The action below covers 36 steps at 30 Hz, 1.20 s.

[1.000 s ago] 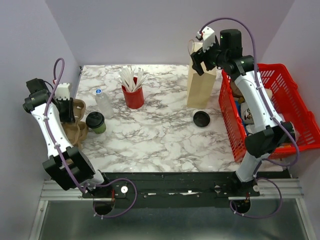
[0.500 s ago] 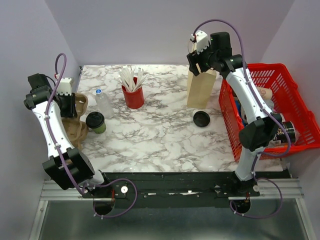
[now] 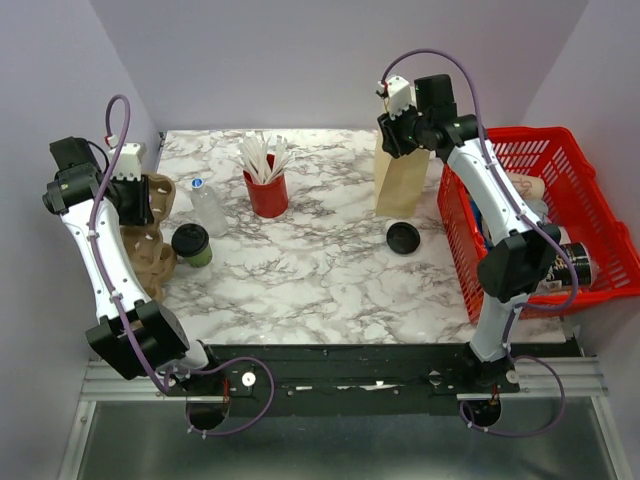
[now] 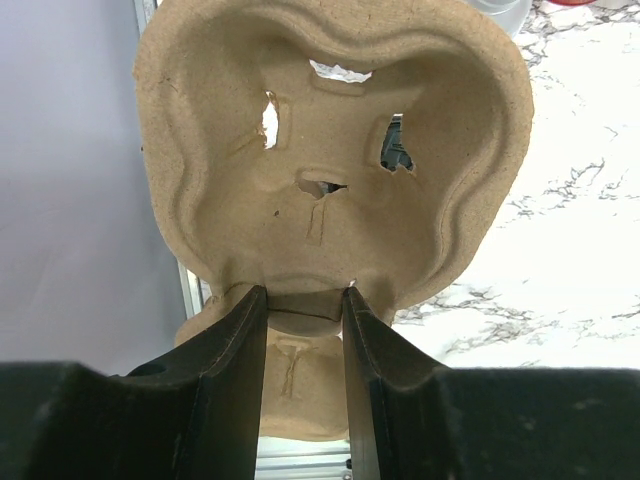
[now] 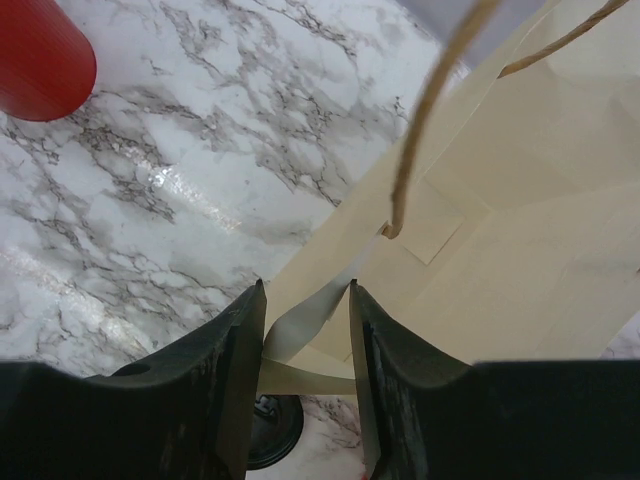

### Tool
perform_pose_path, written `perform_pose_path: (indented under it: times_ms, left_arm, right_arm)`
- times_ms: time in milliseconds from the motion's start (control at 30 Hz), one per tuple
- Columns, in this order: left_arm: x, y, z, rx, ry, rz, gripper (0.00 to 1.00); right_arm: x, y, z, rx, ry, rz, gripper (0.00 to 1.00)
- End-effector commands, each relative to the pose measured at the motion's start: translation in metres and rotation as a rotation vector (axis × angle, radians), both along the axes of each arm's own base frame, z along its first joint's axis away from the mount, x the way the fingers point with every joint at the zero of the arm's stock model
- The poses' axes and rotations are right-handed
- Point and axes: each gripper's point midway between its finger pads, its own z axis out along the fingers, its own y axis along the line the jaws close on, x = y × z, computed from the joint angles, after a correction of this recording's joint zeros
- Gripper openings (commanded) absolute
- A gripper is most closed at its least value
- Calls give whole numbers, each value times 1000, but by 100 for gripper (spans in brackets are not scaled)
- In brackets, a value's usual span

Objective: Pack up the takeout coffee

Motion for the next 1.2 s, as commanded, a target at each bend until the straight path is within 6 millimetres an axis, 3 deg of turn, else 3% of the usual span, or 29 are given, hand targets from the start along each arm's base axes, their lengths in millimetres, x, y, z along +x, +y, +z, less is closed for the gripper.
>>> perform_pose_path:
  times_ms: [0,133,167,400,500,700,933,1033,1167]
  left_arm:
    - [4,-11,17,-30,-44,-20,0]
    - [11,-15,29,-26,-76,-35,0]
    - [12,-15,31,-29,-79,-31,0]
    - [22,-24,40,-47,-102,-58,0]
    - [26,-27,41,-48,-107,-69,0]
    - [33,-34,48,-58,-128,-96,0]
    - [41,-48,58,-59,-160,-163,0]
    - [46,-59,65,-57,-187,-205,0]
    - [52,-67,71,-53,-202,-233,0]
  right_arm:
    - [-18,6,-9,12,61,52,40]
    - [-38,22,-3,26,64,151,27]
    - [-43,24,-1,23,61,163,19]
    - [-83,46,6,3,43,303,1]
    - [-99,50,9,-14,35,347,0]
    - [-136,59,-9,-39,79,494,1]
    - [-195,71,-28,-60,136,740,0]
    - [-218,74,-30,-51,154,818,1]
    - [-229,75,-20,-47,125,875,1]
